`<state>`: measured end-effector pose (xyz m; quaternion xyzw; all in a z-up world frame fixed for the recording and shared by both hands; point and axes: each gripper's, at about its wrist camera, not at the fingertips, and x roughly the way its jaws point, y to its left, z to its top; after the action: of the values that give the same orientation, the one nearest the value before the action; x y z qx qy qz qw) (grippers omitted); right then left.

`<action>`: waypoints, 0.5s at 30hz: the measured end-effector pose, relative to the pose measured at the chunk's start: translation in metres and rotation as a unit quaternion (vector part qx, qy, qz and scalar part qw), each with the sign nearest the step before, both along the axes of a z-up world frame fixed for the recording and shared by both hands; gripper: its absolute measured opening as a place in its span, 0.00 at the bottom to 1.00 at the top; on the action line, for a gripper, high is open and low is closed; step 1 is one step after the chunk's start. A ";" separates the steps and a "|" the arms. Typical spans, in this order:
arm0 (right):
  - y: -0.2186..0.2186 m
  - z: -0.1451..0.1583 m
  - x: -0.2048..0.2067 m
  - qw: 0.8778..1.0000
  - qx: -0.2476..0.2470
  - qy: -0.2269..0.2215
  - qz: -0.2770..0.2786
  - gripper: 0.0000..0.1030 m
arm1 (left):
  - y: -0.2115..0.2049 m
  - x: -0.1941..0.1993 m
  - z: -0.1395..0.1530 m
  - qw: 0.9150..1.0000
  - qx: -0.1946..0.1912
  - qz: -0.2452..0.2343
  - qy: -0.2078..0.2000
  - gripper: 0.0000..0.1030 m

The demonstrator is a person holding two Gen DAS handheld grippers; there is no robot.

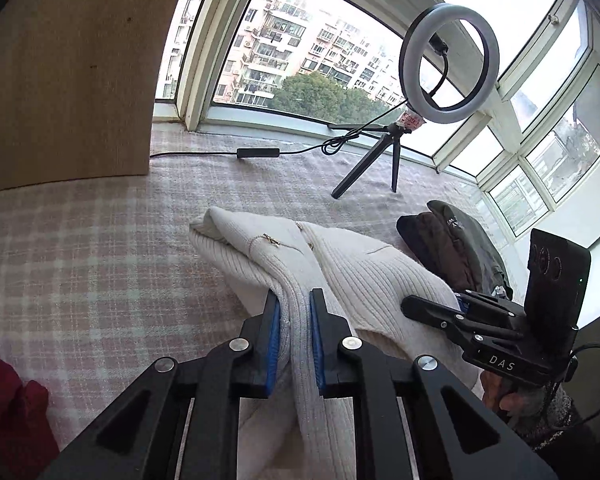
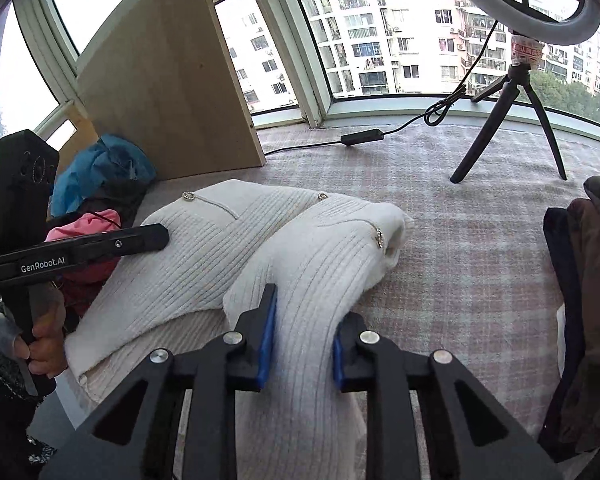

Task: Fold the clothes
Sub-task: 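Grasp the white cardigan edges with both grippers and lift it, then carry the white cardigan with both grippers onto the dark garment stack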

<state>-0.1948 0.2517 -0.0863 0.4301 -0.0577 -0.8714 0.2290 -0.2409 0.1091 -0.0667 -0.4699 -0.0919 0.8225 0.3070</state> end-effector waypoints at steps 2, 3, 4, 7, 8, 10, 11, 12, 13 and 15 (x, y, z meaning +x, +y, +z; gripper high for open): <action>0.010 0.017 0.012 1.000 -0.004 0.011 -0.011 0.21 | 0.008 0.005 0.015 1.000 0.007 -0.014 0.010 0.12; 0.015 0.024 0.018 1.000 -0.005 0.015 -0.017 0.21 | 0.015 0.007 0.022 1.000 0.009 -0.023 0.013 0.12; 0.021 0.031 0.023 1.000 -0.008 0.019 -0.023 0.21 | 0.021 0.011 0.029 0.999 0.013 -0.033 0.016 0.12; 0.046 0.048 0.042 0.998 -0.012 0.034 -0.042 0.21 | 0.041 0.022 0.047 0.998 0.016 -0.059 0.031 0.12; 0.058 0.053 0.049 0.998 -0.012 0.039 -0.048 0.21 | 0.052 0.024 0.053 0.997 0.018 -0.064 0.036 0.12; 0.079 0.064 0.058 0.997 -0.010 0.050 -0.057 0.20 | 0.074 0.028 0.067 0.996 0.023 -0.074 0.047 0.12; 0.090 0.072 0.061 0.996 -0.009 0.057 -0.062 0.20 | 0.085 0.030 0.074 0.995 0.025 -0.079 0.052 0.12; 0.102 0.080 0.062 0.996 -0.006 0.065 -0.067 0.20 | 0.096 0.031 0.081 0.994 0.028 -0.084 0.057 0.12; 0.114 0.089 0.062 0.995 -0.004 0.073 -0.071 0.20 | 0.112 0.032 0.090 0.993 0.032 -0.088 0.066 0.12; 0.141 0.108 0.060 0.993 0.006 0.091 -0.078 0.20 | 0.144 0.033 0.109 0.991 0.040 -0.096 0.085 0.12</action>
<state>-0.1344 0.3925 0.0219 0.3449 -0.0649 -0.9223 0.1618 -0.2082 0.2528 0.0419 -0.3925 -0.0529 0.8219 0.4094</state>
